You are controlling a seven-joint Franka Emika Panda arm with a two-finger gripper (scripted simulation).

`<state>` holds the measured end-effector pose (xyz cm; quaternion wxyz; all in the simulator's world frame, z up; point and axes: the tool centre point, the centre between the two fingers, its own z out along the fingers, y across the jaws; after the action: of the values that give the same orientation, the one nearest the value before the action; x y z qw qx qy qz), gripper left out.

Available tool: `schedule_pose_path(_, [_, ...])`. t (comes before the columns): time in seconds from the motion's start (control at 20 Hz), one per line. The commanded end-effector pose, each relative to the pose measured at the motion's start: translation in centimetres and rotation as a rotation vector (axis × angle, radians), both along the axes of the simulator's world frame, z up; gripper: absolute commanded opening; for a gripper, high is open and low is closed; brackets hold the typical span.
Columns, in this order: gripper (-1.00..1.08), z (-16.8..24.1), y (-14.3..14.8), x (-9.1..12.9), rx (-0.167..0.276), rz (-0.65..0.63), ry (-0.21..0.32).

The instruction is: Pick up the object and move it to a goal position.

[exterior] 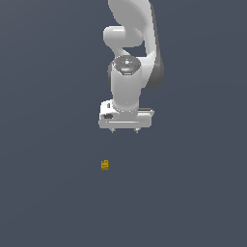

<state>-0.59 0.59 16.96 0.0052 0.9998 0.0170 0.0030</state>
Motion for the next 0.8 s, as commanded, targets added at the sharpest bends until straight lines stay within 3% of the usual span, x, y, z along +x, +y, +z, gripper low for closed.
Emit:
schedule_pose_path(0.0, [1.0, 0.0, 0.0, 0.0, 0.0, 0.0, 0.0])
schedule_pose_path(0.75, [1.0, 0.75, 0.7, -0.21, -0.009, 0.021, 0.003])
